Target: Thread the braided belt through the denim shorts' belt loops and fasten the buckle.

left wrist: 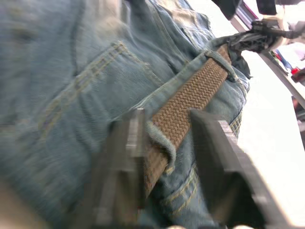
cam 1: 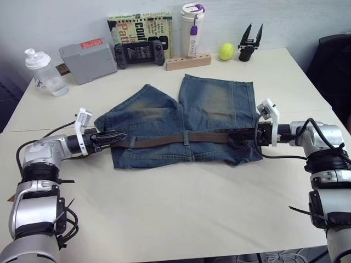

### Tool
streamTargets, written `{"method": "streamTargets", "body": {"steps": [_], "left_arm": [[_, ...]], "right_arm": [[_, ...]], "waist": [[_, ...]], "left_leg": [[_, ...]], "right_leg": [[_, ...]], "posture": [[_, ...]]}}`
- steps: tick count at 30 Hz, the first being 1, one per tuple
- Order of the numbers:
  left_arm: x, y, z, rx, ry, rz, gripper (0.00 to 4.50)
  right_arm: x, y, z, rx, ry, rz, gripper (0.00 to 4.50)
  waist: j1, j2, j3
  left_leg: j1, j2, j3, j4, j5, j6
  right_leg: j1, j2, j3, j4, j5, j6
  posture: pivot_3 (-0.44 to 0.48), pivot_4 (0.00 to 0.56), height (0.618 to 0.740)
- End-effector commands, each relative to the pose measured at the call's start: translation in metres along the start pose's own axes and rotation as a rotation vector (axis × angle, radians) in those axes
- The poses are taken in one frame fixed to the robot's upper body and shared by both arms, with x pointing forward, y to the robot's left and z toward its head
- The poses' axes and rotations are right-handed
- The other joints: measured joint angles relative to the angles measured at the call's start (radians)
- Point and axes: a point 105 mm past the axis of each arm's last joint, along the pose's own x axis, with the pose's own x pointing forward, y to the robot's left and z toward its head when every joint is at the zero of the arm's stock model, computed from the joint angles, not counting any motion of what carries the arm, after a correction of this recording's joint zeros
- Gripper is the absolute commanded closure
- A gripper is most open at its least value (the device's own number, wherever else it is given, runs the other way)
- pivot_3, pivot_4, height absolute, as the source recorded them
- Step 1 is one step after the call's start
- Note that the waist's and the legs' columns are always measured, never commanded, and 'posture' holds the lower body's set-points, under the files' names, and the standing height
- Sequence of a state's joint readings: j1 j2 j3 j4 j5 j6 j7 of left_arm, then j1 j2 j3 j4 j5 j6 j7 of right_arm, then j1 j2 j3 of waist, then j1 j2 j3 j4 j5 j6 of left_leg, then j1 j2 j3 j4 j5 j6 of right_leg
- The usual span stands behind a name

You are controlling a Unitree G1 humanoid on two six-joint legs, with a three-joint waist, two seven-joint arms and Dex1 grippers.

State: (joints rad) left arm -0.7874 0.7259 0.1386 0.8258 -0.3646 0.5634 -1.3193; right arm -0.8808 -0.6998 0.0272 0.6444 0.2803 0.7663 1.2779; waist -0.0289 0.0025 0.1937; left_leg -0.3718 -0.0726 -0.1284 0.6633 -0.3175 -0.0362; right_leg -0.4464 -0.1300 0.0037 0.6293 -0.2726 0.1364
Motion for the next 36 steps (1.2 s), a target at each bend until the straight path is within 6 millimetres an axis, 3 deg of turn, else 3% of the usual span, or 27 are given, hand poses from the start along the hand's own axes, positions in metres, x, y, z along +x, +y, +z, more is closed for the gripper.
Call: {"method": "streamTargets", "body": {"steps": [1,4,14,20,24,29,36], "left_arm": [[-0.006,0.003,-0.004,0.032,0.056,0.030,1.24],[-0.003,0.007,-0.021,0.018,0.110,0.042,1.14],[0.035,0.005,-0.021,-0.019,0.080,-0.014,1.14],[0.042,0.003,-0.016,-0.038,0.061,-0.032,1.14],[0.041,0.007,-0.017,-0.039,0.050,-0.010,2.23],[0.036,0.009,-0.018,-0.004,0.060,0.004,4.41],[0.033,0.002,-0.015,0.088,0.065,-0.019,4.50]], "right_arm": [[0.003,0.006,0.003,-0.008,-0.030,0.029,4.39],[0.005,0.008,0.002,-0.008,-0.032,0.030,4.39],[0.004,0.011,0.000,-0.007,-0.032,0.033,4.39],[0.003,0.012,-0.003,-0.003,-0.029,0.036,4.39],[0.004,0.013,-0.004,0.000,-0.032,0.038,4.39],[0.002,0.011,-0.004,-0.006,-0.043,0.025,4.39],[-0.005,0.006,0.004,-0.078,-0.104,-0.042,4.39]], "waist": [[-0.001,0.000,0.000],[-0.002,0.000,0.000],[0.002,-0.002,-0.001],[0.002,-0.002,-0.001],[0.002,-0.003,-0.001],[0.002,-0.003,-0.001],[0.002,-0.003,-0.001]], "left_leg": [[0.000,0.000,0.000,0.000,0.000,0.000],[0.001,0.000,0.001,0.000,0.000,0.000],[0.001,0.000,0.002,0.002,0.000,0.000],[0.000,0.000,0.002,0.003,0.001,0.001],[0.000,0.000,0.002,0.002,0.001,0.001],[0.000,0.000,0.002,0.002,0.001,0.001],[0.000,0.000,0.002,0.002,0.001,0.001]], "right_leg": [[0.000,0.000,0.000,0.000,0.000,0.000],[0.000,0.000,0.001,0.000,0.000,0.000],[0.000,0.000,0.001,0.001,0.002,0.000],[0.001,0.000,0.002,0.001,0.003,0.001],[0.001,0.000,0.002,0.001,0.003,0.001],[0.001,0.000,0.002,0.000,0.003,0.001],[0.001,0.000,0.002,0.000,0.003,0.001]], "posture": [[0.000,0.150,0.712],[0.000,0.150,0.712],[0.000,0.150,0.712],[0.000,0.150,0.712],[0.000,0.150,0.712],[0.000,0.150,0.712],[0.000,0.150,0.712]]}}
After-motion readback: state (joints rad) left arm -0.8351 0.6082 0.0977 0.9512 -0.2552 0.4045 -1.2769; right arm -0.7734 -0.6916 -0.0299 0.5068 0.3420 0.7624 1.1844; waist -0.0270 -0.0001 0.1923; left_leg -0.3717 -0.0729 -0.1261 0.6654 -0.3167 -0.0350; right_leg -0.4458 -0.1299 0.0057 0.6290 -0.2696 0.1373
